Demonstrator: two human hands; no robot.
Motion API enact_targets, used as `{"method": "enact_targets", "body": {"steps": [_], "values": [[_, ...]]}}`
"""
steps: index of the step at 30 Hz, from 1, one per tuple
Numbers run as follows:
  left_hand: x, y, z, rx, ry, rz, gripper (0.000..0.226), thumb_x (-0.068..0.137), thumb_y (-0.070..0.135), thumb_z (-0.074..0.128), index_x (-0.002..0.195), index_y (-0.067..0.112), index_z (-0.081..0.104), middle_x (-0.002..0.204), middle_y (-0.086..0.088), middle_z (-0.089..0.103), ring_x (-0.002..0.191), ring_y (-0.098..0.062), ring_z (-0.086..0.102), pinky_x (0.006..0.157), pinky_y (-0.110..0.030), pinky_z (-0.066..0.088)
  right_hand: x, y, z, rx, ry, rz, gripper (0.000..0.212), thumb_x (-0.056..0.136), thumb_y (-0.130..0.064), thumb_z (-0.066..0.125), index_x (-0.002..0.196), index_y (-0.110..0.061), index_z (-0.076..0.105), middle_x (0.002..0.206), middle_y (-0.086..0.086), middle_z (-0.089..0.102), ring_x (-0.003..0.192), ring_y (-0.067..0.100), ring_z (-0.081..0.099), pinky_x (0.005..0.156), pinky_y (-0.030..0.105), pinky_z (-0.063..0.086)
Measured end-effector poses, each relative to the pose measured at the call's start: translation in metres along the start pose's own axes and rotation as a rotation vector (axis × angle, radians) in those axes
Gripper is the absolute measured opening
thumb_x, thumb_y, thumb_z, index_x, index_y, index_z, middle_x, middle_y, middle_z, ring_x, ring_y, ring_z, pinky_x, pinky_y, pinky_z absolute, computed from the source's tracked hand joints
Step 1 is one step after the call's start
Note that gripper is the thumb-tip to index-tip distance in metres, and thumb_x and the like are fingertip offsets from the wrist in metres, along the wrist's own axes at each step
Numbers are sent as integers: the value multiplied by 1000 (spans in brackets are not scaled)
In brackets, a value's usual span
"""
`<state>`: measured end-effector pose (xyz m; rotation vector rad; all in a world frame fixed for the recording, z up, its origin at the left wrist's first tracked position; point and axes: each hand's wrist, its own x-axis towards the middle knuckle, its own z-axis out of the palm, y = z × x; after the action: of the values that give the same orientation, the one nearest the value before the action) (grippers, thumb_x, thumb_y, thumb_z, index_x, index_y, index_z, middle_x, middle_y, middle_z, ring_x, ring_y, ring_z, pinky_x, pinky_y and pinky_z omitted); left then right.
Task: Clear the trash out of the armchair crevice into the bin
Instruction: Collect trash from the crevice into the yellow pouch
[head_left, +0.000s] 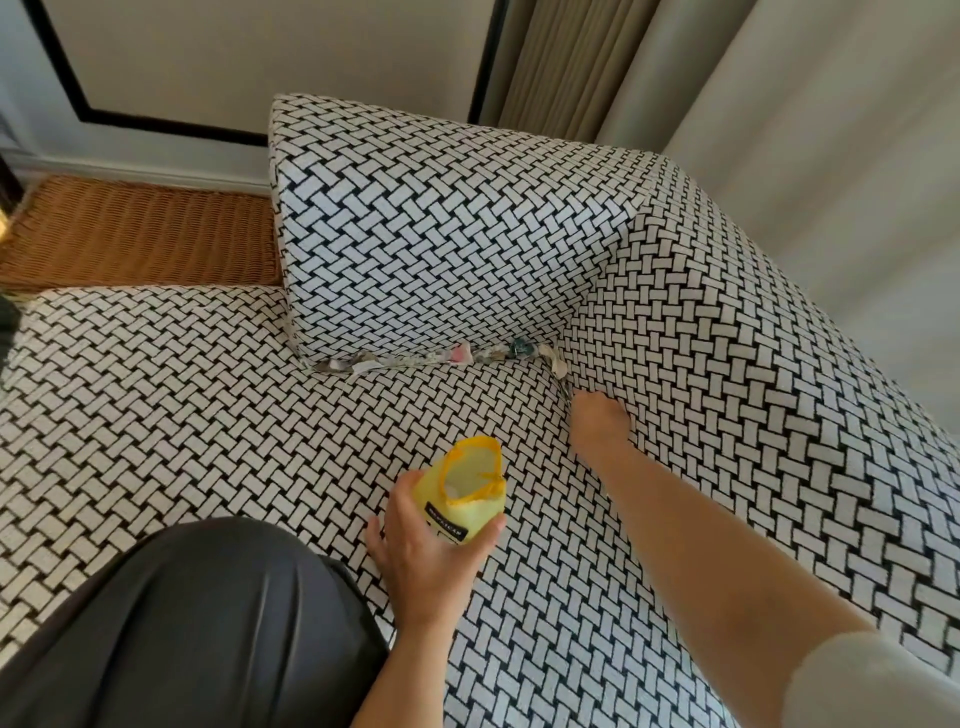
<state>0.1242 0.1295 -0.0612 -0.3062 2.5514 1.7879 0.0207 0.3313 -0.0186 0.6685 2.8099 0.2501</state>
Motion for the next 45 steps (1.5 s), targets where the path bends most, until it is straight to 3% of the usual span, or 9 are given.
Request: {"method": "enact_targets", "body": {"steps": [6,9,11,17,20,24,30,35,45], "values": [[4,-9,4,91,-23,50,95,48,81,51,125,28,32,123,7,48,128,-30,35,109,-36,4,-11,11,4,300,271,-16,13,94,-9,47,98,-6,59,83,5,61,68,17,60,56,26,52],[2,-10,7,141,-24,58,93,50,79,51,126,28,32,126,4,48,126,-27,31,112,-47,15,-38,5,-19,828,220,-101,13,96,-18,47,94,-12,58,70,-5,53,51,5,43,42,12,35],[-1,-7,7,138,-13,40,94,49,78,53,126,29,30,128,2,47,127,-24,24,106,-58,29,-66,-7,-33,951,114,-279,16,94,-23,49,81,-19,57,61,-7,49,46,3,37,41,13,31],[-3,-5,6,158,33,68,95,49,82,49,125,29,27,128,-5,49,119,-14,23,95,-64,37,-107,-41,-42,756,-95,-563,11,89,-24,59,81,-19,65,66,-12,56,53,-1,43,53,13,38],[-3,-8,6,188,20,57,102,48,90,42,128,29,25,133,-6,46,126,-26,24,96,-63,37,-108,-42,-44,648,-121,-627,13,90,-22,57,91,-19,69,76,-17,58,55,-3,46,58,16,43],[-2,-10,9,231,29,79,100,50,82,50,130,26,26,131,-8,46,126,-31,28,95,-64,37,-80,-23,-45,747,-5,-434,19,93,-16,53,103,-11,68,89,-5,66,63,-7,50,58,4,39],[0,-9,11,257,66,139,100,55,82,48,128,15,33,122,-12,53,115,-22,30,88,-65,41,-5,10,1,608,22,-6,28,92,-8,51,119,-10,58,95,4,64,71,16,63,66,29,57],[2,-6,11,292,92,194,98,67,85,32,126,7,38,116,-17,57,109,-20,31,86,-64,41,30,-5,8,345,102,10,20,93,-11,50,110,-5,58,88,8,60,70,20,57,57,31,51],[3,-10,11,284,94,210,96,69,85,28,126,8,38,116,-13,54,109,-19,32,85,-63,42,41,-20,5,11,103,-8,19,93,-2,48,109,-2,58,100,11,64,91,24,62,70,30,50]]}}
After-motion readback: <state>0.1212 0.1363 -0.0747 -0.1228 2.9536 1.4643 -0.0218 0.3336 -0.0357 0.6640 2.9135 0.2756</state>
